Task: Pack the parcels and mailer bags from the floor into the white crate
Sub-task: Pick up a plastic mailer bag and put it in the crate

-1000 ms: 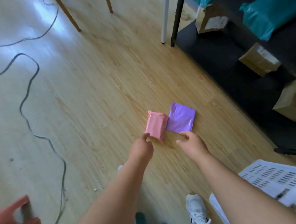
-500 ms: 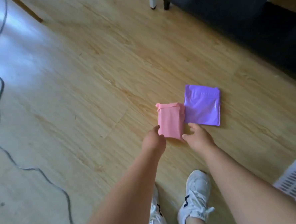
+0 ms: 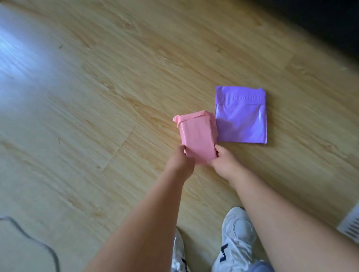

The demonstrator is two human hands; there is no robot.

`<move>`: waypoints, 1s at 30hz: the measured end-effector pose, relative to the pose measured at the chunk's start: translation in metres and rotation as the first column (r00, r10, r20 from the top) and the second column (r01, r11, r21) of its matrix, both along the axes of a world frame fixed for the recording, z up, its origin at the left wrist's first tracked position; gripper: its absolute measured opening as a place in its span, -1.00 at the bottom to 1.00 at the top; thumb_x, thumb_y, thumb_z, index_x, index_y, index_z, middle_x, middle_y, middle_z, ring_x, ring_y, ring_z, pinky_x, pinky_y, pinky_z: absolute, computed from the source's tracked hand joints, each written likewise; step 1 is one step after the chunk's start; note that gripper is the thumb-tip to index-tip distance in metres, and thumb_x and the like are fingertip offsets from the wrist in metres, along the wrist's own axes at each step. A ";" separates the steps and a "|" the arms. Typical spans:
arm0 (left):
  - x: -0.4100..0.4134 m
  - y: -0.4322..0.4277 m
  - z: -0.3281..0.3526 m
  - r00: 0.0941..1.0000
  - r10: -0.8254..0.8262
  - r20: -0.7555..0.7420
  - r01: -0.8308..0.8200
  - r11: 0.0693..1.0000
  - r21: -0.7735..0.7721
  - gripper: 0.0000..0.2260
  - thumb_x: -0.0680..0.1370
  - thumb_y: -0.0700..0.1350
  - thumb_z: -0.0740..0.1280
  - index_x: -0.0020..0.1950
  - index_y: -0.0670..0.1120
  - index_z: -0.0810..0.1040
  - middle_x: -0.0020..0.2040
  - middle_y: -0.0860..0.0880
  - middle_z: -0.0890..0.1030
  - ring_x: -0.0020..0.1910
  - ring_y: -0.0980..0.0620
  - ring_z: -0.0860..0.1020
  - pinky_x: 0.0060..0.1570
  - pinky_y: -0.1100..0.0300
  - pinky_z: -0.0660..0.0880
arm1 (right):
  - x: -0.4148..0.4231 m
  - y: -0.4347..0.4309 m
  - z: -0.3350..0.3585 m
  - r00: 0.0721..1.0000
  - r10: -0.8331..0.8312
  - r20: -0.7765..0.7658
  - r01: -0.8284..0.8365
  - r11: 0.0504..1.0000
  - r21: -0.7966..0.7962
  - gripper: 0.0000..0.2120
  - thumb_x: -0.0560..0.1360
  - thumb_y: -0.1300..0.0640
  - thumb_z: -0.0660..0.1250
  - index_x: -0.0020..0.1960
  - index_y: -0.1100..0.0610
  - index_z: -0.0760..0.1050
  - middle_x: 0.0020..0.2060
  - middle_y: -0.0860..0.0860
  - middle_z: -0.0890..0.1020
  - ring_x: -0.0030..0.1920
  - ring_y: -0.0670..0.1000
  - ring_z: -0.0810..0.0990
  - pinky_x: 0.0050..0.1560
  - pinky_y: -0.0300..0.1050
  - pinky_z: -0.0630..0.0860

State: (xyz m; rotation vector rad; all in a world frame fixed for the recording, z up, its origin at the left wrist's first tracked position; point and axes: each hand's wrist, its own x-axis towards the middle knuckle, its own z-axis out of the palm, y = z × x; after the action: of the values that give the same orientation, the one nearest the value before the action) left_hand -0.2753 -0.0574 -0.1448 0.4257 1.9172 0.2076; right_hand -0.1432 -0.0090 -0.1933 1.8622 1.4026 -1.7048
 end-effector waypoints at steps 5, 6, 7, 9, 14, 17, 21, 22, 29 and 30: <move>-0.001 0.003 0.082 0.998 0.064 0.026 -0.066 0.996 0.065 -0.37 0.43 -0.28 0.41 0.48 -0.08 0.32 0.24 -0.08 0.57 0.18 -0.07 0.56 0.14 0.15 0.47 | 0.004 0.007 0.080 0.990 -0.115 -0.081 0.116 0.993 0.012 -0.31 0.17 0.13 0.36 0.33 0.07 0.47 0.07 0.02 0.66 0.07 0.08 0.64 0.15 0.10 0.56; 0.000 0.005 0.098 0.997 0.070 0.028 -0.072 0.994 0.079 -0.33 0.40 -0.31 0.43 0.48 -0.06 0.33 0.24 -0.07 0.57 0.17 -0.07 0.57 0.11 0.17 0.46 | 0.007 0.009 0.094 0.987 -0.130 -0.093 0.132 0.991 0.013 -0.30 0.15 0.13 0.38 0.32 0.08 0.48 0.06 0.00 0.67 0.07 0.06 0.64 0.16 0.12 0.56; 0.000 0.008 0.112 0.998 0.063 0.027 -0.065 0.994 0.090 -0.31 0.38 -0.34 0.42 0.48 -0.04 0.34 0.23 -0.07 0.57 0.15 -0.08 0.58 0.07 0.18 0.47 | 0.010 0.011 0.106 0.982 -0.148 -0.116 0.151 0.988 0.020 -0.29 0.15 0.14 0.41 0.32 0.08 0.47 0.06 -0.01 0.67 0.07 0.05 0.64 0.16 0.13 0.56; 0.003 0.017 0.145 0.998 0.051 0.025 -0.054 0.991 0.121 -0.28 0.34 -0.39 0.37 0.47 0.01 0.36 0.23 -0.07 0.59 0.12 -0.11 0.60 0.03 0.15 0.51 | 0.015 0.019 0.154 0.969 -0.203 -0.142 0.210 0.977 0.039 -0.32 0.22 0.23 0.46 0.34 0.09 0.46 0.08 -0.02 0.66 0.07 0.02 0.64 0.19 0.10 0.56; 0.024 0.053 0.233 0.995 -0.054 -0.087 0.075 0.964 0.255 -0.55 0.46 -0.27 0.34 0.34 0.00 0.50 0.17 0.03 0.63 0.13 -0.01 0.60 0.08 0.18 0.51 | 0.048 0.035 0.270 0.924 -0.348 -0.157 0.368 0.922 0.122 -0.57 0.37 0.39 0.43 0.19 0.12 0.55 -0.02 0.03 0.66 -0.03 0.03 0.61 0.06 -0.08 0.51; 0.049 0.077 0.283 0.982 -0.136 -0.132 0.171 0.934 0.312 -0.71 0.49 -0.17 0.35 0.21 -0.04 0.57 0.09 -0.02 0.66 0.07 -0.05 0.60 -0.07 0.23 0.43 | 0.074 0.037 0.320 0.864 -0.468 -0.186 0.497 0.852 0.166 -0.80 0.39 0.34 0.42 -0.09 0.08 0.59 -0.13 0.08 0.68 -0.15 0.01 0.60 -0.07 -0.09 0.49; 0.087 0.103 0.328 0.958 -0.258 -0.127 0.288 0.876 0.386 -0.78 0.49 -0.08 0.39 0.13 -0.05 0.61 0.00 -0.01 0.66 0.00 -0.04 0.60 -0.17 0.26 0.35 | 0.116 0.042 0.363 0.769 -0.606 -0.202 0.639 0.726 0.254 -0.80 0.44 0.29 0.38 0.04 0.18 0.67 -0.27 0.05 0.59 -0.27 -0.04 0.46 -0.28 -0.18 0.35; 0.098 0.107 0.337 0.952 -0.288 -0.103 0.305 0.865 0.400 -0.74 0.47 -0.09 0.42 0.15 -0.05 0.60 0.01 0.02 0.65 0.02 0.00 0.59 -0.13 0.27 0.36 | 0.129 0.043 0.373 0.735 -0.646 -0.208 0.677 0.681 0.278 -0.80 0.45 0.27 0.38 0.06 0.19 0.67 -0.26 0.03 0.55 -0.25 -0.05 0.45 -0.29 -0.19 0.34; 0.181 0.131 0.381 0.887 -0.460 -0.026 0.421 0.788 0.450 -0.61 0.44 -0.15 0.48 0.26 -0.04 0.57 0.11 0.02 0.63 -0.05 0.07 0.55 -0.22 0.32 0.42 | 0.222 0.051 0.426 0.527 -0.811 -0.253 0.837 0.445 0.317 -0.86 0.48 0.01 0.44 -0.12 0.08 0.68 -0.13 0.17 0.70 0.01 0.22 0.67 0.15 0.17 0.57; 0.195 0.134 0.387 0.885 -0.465 0.002 0.415 0.792 0.447 -0.62 0.44 -0.13 0.49 0.24 -0.03 0.59 0.08 0.02 0.64 -0.03 0.06 0.56 -0.17 0.29 0.44 | 0.236 0.051 0.431 0.503 -0.825 -0.258 0.850 0.418 0.321 -0.85 0.47 0.00 0.44 -0.24 0.01 0.66 -0.17 0.14 0.70 -0.01 0.23 0.67 0.12 0.21 0.58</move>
State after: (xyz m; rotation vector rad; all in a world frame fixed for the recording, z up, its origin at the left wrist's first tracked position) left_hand -0.0798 0.0764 0.2422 1.1301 1.5968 0.3443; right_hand 0.0924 0.0424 0.2381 3.1869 0.8627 -1.9220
